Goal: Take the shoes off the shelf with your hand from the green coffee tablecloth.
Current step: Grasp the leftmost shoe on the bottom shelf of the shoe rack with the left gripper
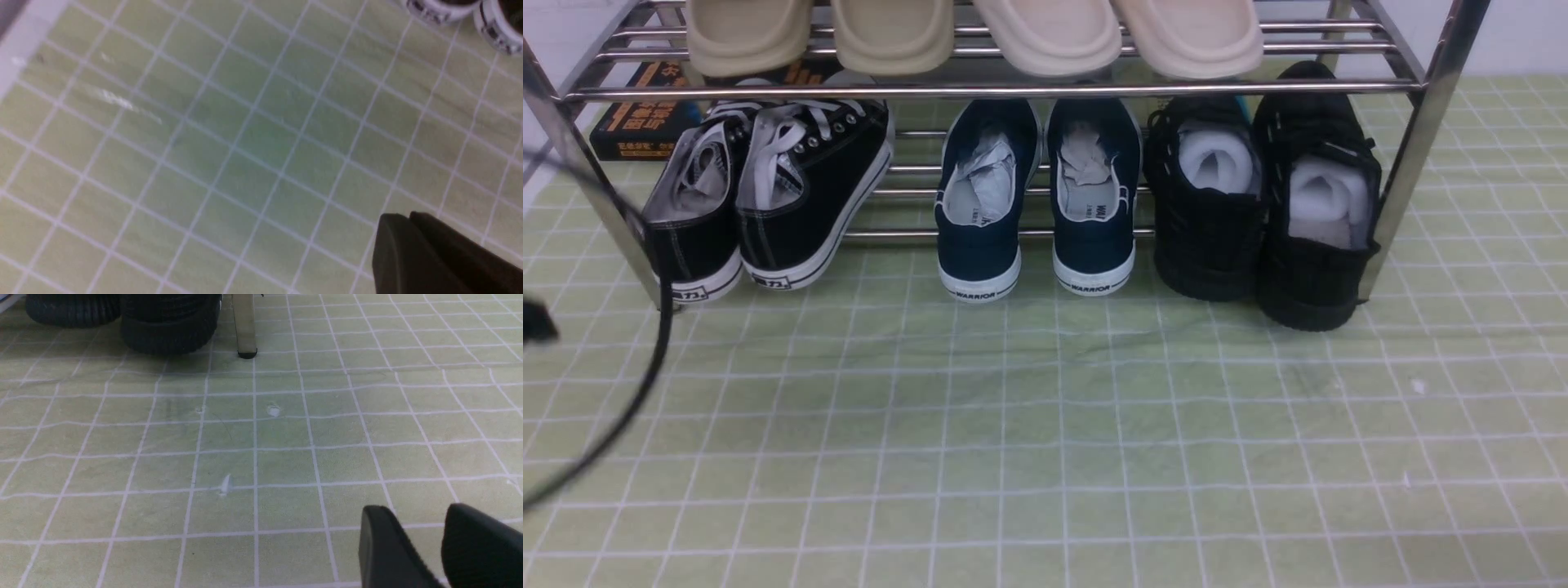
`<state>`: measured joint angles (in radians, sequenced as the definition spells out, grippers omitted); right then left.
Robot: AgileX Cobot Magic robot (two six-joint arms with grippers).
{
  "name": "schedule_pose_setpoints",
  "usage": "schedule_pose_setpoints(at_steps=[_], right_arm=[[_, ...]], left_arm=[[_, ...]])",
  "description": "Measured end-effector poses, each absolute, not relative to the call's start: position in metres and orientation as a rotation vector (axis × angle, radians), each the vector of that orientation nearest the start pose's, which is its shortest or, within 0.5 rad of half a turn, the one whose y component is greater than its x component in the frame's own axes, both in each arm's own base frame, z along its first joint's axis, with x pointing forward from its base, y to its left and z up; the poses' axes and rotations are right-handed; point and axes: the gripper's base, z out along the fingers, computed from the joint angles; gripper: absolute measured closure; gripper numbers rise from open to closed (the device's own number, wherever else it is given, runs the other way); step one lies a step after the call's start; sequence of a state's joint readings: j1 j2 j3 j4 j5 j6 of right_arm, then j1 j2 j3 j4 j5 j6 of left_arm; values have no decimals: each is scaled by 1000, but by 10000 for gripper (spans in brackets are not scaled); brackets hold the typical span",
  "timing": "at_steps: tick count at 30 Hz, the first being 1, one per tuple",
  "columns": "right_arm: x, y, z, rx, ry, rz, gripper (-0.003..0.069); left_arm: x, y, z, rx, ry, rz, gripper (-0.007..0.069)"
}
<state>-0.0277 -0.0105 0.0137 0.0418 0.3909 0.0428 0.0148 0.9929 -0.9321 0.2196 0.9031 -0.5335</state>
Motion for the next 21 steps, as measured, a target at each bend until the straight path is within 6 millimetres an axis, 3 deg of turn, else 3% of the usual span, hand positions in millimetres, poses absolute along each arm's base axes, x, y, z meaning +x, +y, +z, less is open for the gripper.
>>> schedule_pose_setpoints(at_steps=[1, 6, 7, 11, 14, 21], right_arm=[[52, 0, 174, 91, 1875, 52, 420], [52, 0, 174, 91, 1875, 52, 420], [52, 0, 174, 91, 1875, 52, 420], [52, 0, 174, 91, 1875, 52, 420], [52, 0, 174, 91, 1875, 52, 420], [52, 0, 174, 91, 1875, 52, 420]], left_arm=[[188, 19, 342, -567, 2351, 39, 559], [246, 20, 356, -535, 2380, 68, 372], [246, 20, 359, -531, 2374, 67, 363], [292, 20, 359, -465, 2409, 92, 195], [318, 21, 356, -417, 2425, 108, 113], [353, 20, 329, -360, 2453, 118, 92]])
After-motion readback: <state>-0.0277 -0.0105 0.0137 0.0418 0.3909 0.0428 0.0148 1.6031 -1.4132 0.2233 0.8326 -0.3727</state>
